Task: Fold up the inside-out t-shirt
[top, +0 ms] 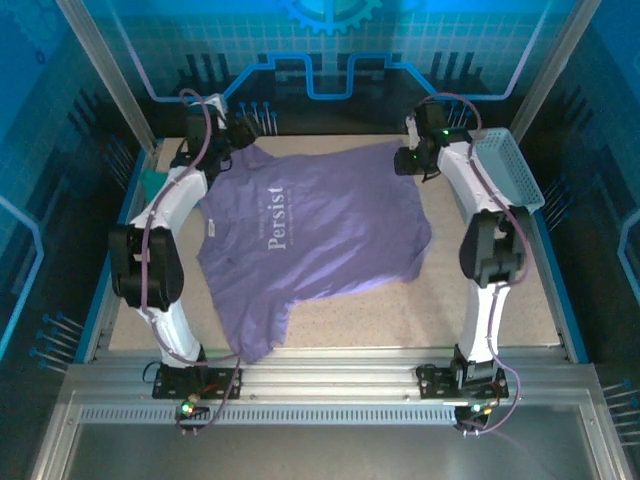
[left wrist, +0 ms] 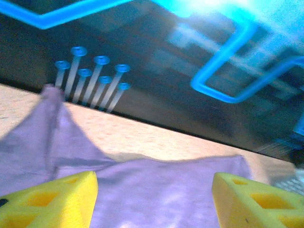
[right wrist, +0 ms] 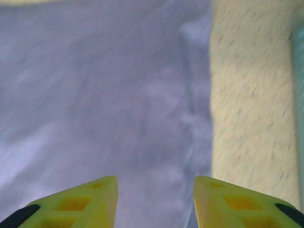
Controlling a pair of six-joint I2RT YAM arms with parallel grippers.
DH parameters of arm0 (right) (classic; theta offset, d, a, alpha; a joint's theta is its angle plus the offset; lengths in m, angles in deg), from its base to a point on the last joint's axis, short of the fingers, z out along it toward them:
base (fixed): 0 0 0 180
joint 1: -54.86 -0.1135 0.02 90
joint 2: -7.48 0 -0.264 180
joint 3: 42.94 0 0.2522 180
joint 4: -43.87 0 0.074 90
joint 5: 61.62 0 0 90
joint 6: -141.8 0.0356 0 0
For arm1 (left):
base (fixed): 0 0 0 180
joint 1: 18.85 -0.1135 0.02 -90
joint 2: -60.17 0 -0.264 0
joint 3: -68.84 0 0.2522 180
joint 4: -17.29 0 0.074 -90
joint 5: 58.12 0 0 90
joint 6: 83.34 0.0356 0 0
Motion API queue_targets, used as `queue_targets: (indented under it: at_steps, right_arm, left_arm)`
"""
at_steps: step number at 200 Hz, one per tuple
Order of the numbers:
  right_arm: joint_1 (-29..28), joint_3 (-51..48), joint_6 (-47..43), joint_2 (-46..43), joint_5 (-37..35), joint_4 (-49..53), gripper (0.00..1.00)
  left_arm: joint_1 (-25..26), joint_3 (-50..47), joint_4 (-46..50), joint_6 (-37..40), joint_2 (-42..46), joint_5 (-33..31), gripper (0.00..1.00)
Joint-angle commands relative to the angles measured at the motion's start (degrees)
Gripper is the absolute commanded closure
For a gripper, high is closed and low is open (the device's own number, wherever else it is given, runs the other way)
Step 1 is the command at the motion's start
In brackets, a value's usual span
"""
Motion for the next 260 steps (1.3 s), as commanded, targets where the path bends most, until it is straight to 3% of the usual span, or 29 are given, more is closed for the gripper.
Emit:
queue_targets:
  at_steps: [1,39,63,100,138,159,200,226,260]
  right_arm:
    - [0.2,-12.9,1.6,-11.8,1.8,-5.3,0.53]
    - [0.7,-37.8,6.8,-27.8,2.5,-7.9,0.44]
    - [2.5,-47.6,10.6,-31.9,4.1,-9.9,0.44]
    - [3.2,-53.4,13.9,-29.7,9.7,-13.2,0.46]
    - [1.5,-57.6,17.0,-27.3,11.5,-17.2,0.47]
    - [0.7,-58.8,18.3,-25.3,11.8,-19.6,0.51]
    - [0.9,-54.5,16.7,-25.0,8.9,-19.3,0.84]
    - [-0.4,-47.2,11.7,-25.9,8.5,-16.2,0.94]
    - [-4.4,-35.0,6.0,-17.6,4.5,-11.6,0.93]
  left_arm:
    - [7.7,-12.2,-16.2,3.0,6.1,3.7,0.35]
    - [23.8,-28.5,-28.6,19.4,8.4,11.4,0.36]
    - [35.2,-33.2,-26.1,33.3,5.4,11.4,0.36]
    - [44.1,-29.9,-19.8,40.4,-3.3,8.4,0.36]
    - [45.2,-25.7,-16.9,41.1,-10.8,4.5,0.42]
    - [45.2,-24.9,-16.5,40.4,-12.7,3.5,0.54]
    - [44.9,-27.0,-15.9,36.4,-9.3,5.0,0.84]
    - [42.9,-30.3,-15.5,29.0,-3.3,12.6,0.97]
    - [39.1,-34.7,-21.2,18.1,-0.2,24.7,1.0]
